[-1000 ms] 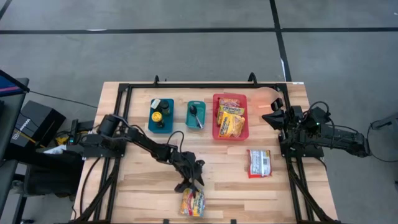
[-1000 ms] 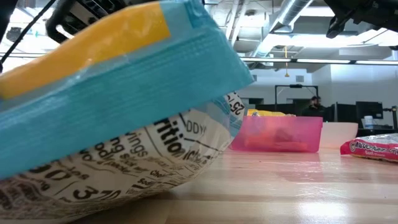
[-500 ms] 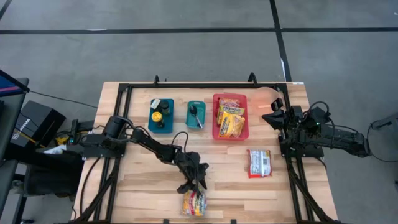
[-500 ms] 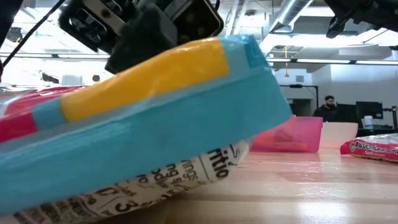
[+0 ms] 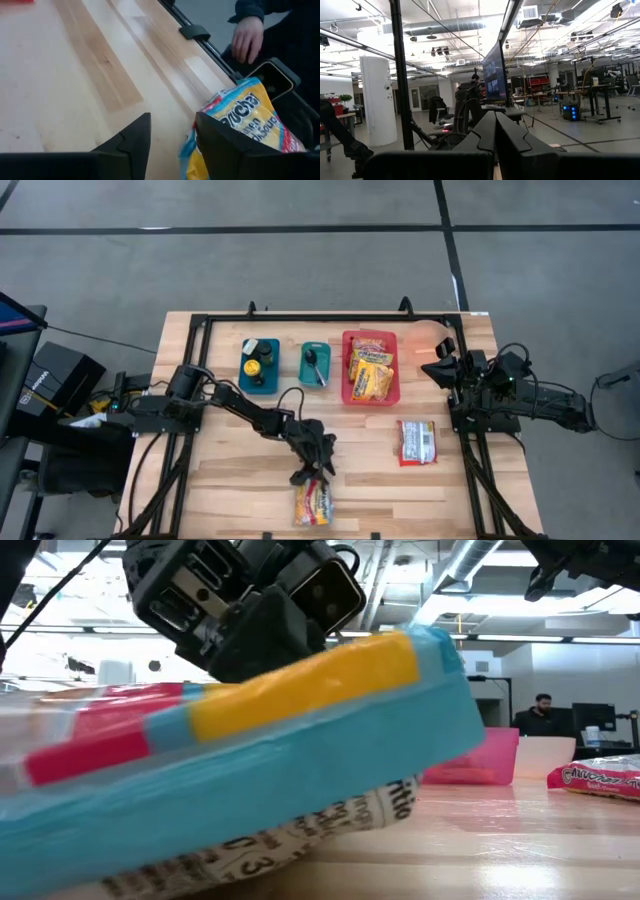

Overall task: Pick & Place Food Item
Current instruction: Put the light blue noodle pack into the red bin

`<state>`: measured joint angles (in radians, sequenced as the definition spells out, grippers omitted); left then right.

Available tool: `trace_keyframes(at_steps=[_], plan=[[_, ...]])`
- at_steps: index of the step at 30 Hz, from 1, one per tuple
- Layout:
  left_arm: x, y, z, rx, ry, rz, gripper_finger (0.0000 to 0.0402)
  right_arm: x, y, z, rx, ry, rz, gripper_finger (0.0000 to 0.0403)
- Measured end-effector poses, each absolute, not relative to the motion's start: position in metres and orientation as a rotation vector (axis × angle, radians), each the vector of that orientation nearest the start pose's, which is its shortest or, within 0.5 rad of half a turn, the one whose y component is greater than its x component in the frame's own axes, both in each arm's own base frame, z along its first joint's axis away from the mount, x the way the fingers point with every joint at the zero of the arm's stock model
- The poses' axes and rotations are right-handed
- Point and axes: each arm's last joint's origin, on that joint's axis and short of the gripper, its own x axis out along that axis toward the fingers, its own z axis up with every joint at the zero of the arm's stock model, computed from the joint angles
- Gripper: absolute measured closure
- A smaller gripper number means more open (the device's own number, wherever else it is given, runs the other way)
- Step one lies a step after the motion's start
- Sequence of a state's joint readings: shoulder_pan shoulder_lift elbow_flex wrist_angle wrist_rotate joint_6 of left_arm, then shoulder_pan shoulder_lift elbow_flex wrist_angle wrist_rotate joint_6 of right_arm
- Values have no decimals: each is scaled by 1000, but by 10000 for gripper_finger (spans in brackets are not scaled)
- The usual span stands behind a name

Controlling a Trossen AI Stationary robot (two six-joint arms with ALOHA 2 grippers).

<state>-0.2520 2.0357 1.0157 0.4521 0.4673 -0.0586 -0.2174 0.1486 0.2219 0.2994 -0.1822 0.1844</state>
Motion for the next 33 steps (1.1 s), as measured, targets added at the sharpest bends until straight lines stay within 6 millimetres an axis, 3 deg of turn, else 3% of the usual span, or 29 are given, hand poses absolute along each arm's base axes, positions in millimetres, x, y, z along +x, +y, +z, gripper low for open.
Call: trace_keyframes(at_steps=[15, 33], plan=[[375, -113, 105, -142, 694, -711, 270, 87, -14, 255, 108, -367, -1, 401], [374, -115, 105, -131, 689, -719, 369, 88, -14, 255, 109, -367, -1, 401]])
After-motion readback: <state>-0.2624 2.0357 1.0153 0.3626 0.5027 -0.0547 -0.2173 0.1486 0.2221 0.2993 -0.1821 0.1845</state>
